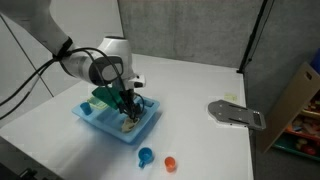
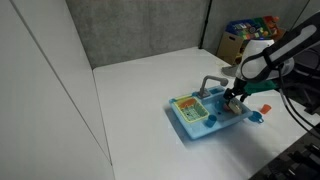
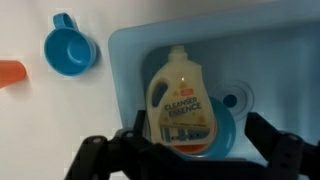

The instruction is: Move the bottle from the sink to the table

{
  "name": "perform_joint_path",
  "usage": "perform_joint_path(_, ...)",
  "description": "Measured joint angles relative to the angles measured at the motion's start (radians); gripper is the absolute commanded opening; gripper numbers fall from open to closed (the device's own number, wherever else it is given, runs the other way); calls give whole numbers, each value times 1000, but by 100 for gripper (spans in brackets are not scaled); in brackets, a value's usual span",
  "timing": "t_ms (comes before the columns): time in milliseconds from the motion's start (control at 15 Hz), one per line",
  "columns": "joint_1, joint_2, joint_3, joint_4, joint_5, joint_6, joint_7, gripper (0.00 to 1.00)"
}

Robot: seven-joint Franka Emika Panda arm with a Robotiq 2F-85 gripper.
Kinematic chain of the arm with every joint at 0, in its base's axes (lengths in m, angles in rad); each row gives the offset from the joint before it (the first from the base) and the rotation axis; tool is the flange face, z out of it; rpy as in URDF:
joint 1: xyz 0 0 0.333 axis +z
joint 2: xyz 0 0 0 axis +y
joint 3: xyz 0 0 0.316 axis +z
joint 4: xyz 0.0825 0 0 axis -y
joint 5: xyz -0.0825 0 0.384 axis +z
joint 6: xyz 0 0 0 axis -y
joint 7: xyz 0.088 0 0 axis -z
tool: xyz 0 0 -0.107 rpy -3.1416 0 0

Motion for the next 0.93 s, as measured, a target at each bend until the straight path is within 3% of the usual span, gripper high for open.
perform_joint_path(933, 9, 37, 16, 0, 0, 46, -10, 100)
